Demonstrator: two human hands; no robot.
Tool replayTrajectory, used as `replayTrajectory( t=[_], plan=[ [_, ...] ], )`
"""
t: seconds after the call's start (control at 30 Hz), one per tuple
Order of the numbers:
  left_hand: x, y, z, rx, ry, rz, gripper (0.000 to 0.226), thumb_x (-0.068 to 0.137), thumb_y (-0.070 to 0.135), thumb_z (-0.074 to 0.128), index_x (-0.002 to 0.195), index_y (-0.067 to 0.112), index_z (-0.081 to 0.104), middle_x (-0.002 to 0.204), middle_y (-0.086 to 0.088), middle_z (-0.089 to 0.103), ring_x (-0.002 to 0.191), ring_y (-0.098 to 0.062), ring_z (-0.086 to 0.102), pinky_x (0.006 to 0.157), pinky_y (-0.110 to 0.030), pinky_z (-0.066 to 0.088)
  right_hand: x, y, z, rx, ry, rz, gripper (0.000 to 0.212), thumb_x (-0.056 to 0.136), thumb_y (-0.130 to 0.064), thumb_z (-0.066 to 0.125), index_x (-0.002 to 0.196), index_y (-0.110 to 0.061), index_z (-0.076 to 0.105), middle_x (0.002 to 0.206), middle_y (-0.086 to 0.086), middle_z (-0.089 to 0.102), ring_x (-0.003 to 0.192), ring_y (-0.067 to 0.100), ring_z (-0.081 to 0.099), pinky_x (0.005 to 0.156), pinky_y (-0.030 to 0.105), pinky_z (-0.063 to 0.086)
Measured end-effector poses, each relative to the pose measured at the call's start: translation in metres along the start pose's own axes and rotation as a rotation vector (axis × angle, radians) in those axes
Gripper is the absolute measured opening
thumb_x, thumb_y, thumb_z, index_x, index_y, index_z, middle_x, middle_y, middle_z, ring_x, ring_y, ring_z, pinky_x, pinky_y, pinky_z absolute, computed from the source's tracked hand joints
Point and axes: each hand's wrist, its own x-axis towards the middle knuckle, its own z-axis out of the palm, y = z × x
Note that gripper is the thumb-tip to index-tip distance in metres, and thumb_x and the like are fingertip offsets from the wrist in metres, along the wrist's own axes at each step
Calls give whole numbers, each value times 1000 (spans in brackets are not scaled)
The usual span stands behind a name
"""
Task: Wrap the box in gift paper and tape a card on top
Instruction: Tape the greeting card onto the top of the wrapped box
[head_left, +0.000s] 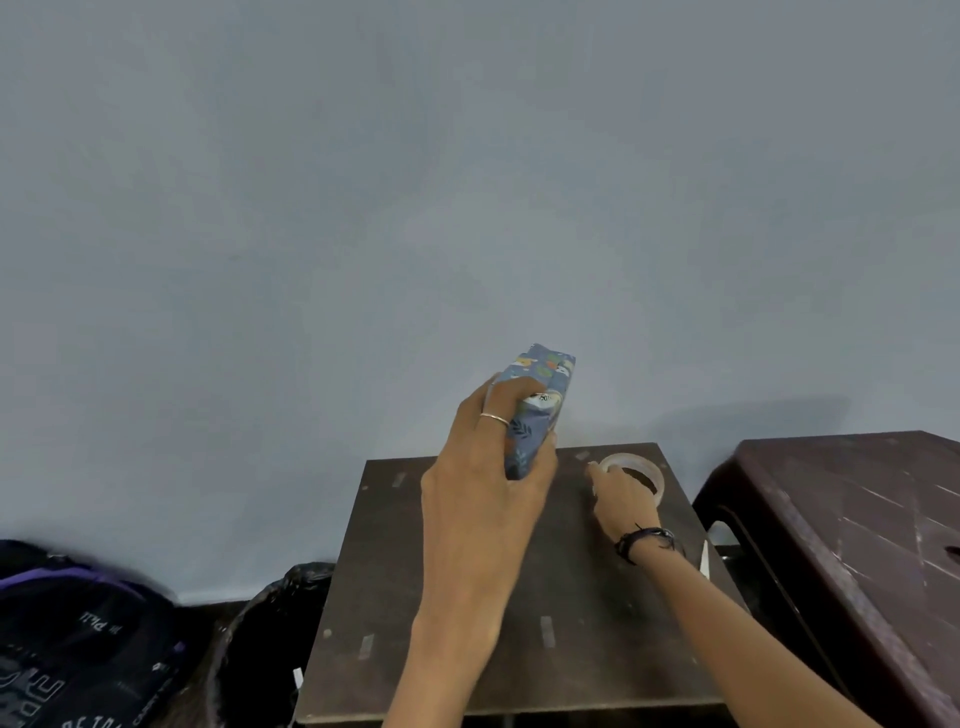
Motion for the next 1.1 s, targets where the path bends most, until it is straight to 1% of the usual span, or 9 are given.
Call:
replayTrajectory(
  t=[0.3,0.5,0.63,0.7,0.77,0.8,0.87,0.93,1.1],
  plan=[
    [-9,3,1,-47,-14,14,36,81,23,70,113,32,56,119,13,58,94,-7,60,73,-1,43,-20,12,-3,-140,57,-125,39,98,-6,35,136,-9,36,130,9,52,113,23,54,87,33,52],
    [-13,3,0,-67,-6,31,38,82,24,70,111,39,52,122,14,56,101,0,56,76,-3,45,-31,10,-12,68,115,-8,23,100,-18,33,106,-7,51,99,10,64,86,25,61,72,37,50],
    [-13,0,-3,-48,3,33,41,80,22,72,114,36,53,123,12,57,99,2,55,74,4,40,-36,8,-10,-34,115,-24,33,99,-11,38,130,-4,45,131,11,49,108,23,57,81,31,52],
    [-12,0,-4,-47,-3,21,40,80,23,71,116,31,55,123,10,57,97,-1,57,73,5,39,-40,4,-8,-126,97,-113,46,82,-4,66,125,3,52,115,16,58,91,22,63,67,28,56],
    [-12,-1,-4,-38,3,23,40,79,23,71,116,29,56,122,10,58,96,-1,57,72,6,37,-42,4,-1,-189,143,-165,48,50,-3,88,95,3,70,77,11,62,56,17,60,38,24,49],
    [-11,-1,-5,-35,5,22,40,79,23,71,116,28,56,122,10,58,95,-1,57,72,7,36,-43,2,-1,-228,131,-159,43,54,-5,86,93,2,69,76,10,61,56,17,59,39,24,49],
    [-11,-1,-5,-31,5,18,40,80,23,71,116,29,56,121,10,58,94,-1,56,72,7,35,-46,-1,-2,-250,99,-128,32,87,-6,58,118,2,54,104,13,59,85,20,59,65,27,54],
    [-10,0,-6,-37,5,16,39,80,22,71,115,29,55,121,11,58,94,-1,56,71,7,36,-46,-3,0,-238,90,-134,34,96,-5,35,130,-4,39,122,12,49,105,22,51,83,29,49],
    [-13,1,-8,-76,-1,1,38,80,21,71,114,28,56,121,9,58,97,-7,61,72,4,39,-52,-10,-14,-196,83,-58,24,91,-8,50,114,-4,52,111,10,56,96,20,55,72,24,49]
  ],
)
